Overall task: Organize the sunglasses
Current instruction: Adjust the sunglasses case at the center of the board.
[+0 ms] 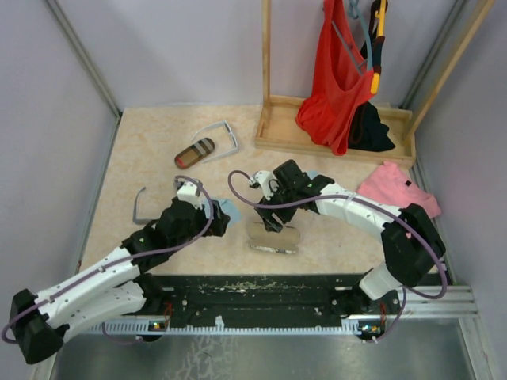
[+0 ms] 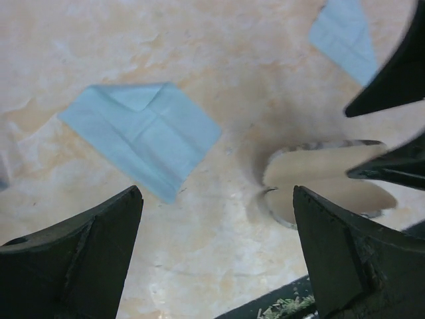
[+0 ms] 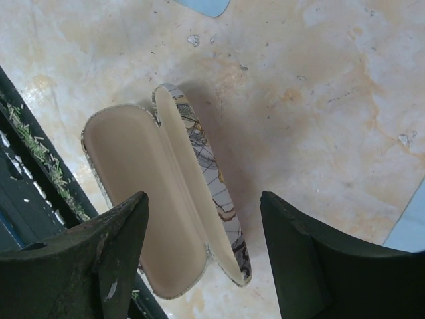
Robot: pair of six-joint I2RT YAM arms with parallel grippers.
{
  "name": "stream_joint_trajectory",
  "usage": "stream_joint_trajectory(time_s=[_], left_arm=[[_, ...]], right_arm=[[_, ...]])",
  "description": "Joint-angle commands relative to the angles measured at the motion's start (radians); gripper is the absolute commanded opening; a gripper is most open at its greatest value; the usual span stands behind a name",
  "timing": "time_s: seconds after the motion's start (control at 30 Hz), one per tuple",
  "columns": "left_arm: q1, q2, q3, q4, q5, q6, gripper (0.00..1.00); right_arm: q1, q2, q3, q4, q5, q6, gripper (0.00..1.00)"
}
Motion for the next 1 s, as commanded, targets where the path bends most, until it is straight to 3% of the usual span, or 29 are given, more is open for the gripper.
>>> stream_joint_trajectory(time_s=[0.0,0.13,0.2,0.4,0.53,0.97], left_arm=[[0.182,0.072,0.023,-0.079,0.17,-0.055,0.99],[0.417,0.12,-0.005,-0.06,0.397,-0.076,0.99],[0.466,0.146,0.004,-0.072,0.451,-0.093,1.0],[0.47,0.207,0.085,-0.216,0.413,-0.11,1.0],[0.471,0.174,0.072,-0.203,0.366,-0.147,0.99],[0.47,0.195,0.145,-0.213,0.422,-0.113,0.99]], right_arm=[[-0.007,0.036,0.049,0.058,-0.063,-0.062,0.68],[-0.008,0.098,0.063,0.052,-0.07,-0.076,0.65],[-0.008,0.12,0.07,0.052,-0.075,-0.083,0.63],[-0.014,0.153,0.075,0.059,-0.075,-0.073,0.54],[-0.017,0.153,0.074,0.068,-0.06,-0.04,0.43],[-0.021,0.133,0.029,0.119,0.045,0.129,0.24]])
